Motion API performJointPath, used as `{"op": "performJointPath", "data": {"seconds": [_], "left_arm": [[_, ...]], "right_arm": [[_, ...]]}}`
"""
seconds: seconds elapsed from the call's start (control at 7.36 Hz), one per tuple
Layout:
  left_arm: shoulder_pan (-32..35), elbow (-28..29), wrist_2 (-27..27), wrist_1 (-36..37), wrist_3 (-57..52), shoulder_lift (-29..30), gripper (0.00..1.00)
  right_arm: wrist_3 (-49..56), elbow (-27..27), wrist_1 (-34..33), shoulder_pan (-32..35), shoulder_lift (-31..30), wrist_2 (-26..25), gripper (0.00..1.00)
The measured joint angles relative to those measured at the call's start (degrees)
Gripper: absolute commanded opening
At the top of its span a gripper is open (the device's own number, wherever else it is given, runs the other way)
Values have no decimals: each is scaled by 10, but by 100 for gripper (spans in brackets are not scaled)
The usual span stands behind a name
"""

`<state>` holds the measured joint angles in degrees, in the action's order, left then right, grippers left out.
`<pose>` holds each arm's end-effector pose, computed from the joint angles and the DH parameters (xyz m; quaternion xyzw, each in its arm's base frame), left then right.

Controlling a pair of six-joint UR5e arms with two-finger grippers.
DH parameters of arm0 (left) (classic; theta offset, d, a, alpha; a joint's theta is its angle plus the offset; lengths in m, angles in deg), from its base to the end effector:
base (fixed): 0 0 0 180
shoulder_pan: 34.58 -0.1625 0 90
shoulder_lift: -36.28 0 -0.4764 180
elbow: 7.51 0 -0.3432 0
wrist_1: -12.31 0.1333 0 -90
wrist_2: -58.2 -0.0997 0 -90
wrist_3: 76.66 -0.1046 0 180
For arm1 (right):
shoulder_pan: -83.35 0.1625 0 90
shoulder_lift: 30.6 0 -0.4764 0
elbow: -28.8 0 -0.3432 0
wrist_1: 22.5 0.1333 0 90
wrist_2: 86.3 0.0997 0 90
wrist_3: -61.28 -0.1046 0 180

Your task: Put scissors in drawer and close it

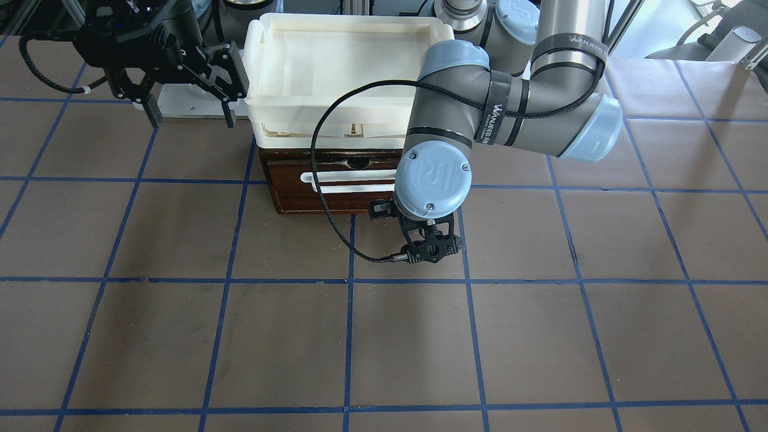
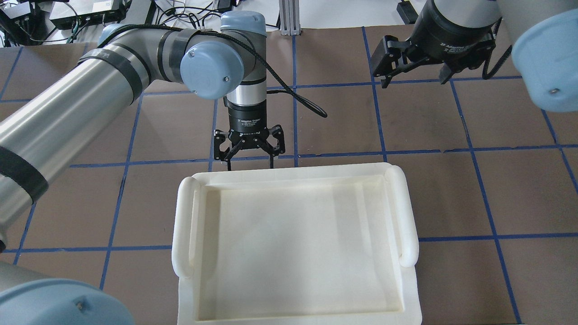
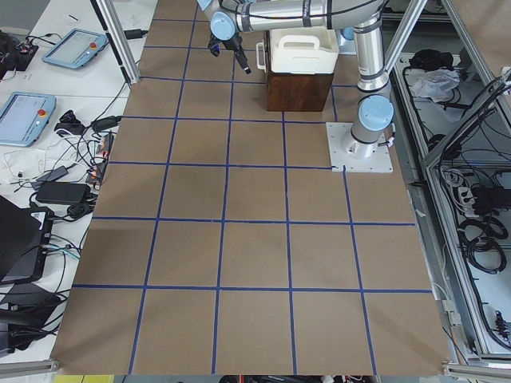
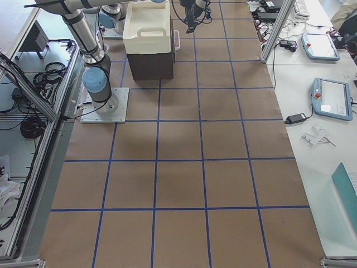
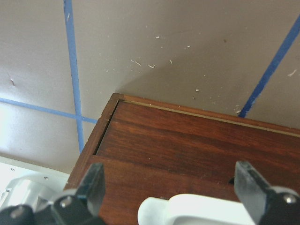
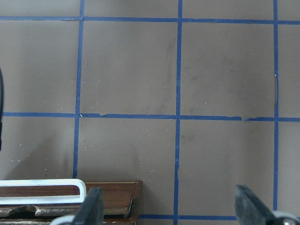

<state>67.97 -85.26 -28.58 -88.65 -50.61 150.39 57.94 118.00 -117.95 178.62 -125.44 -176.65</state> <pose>-0.2623 -0.5377 0.3919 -0.1207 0.9724 0.1957 0.0394 0.1706 -0.4053 0.5875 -0.0165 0.9952 -0.0966 0.0042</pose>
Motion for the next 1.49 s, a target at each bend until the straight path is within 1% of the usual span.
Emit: {"op": "performJointPath", "data": {"seconds": [0.27, 0.54, 0.82, 1.09, 1.22, 1.49], "left_arm": [[-45, 30, 10, 40, -49, -22, 100], [-95, 37, -10, 94, -148, -57, 100], [-133, 35, -38, 127, -256, -96, 100], [-176, 26, -45, 136, -333, -130, 100], [-188, 15, -46, 136, -343, -147, 100], [-192, -34, -45, 137, -326, -190, 100]], "right_arm": [[0, 0, 0, 0, 0, 0, 100], [0, 0, 0, 0, 0, 0, 100], [0, 0, 0, 0, 0, -1, 100], [0, 0, 1, 0, 0, 0, 100], [0, 0, 2, 0, 0, 0, 100], [1, 1, 11, 1, -1, 0, 100]]}}
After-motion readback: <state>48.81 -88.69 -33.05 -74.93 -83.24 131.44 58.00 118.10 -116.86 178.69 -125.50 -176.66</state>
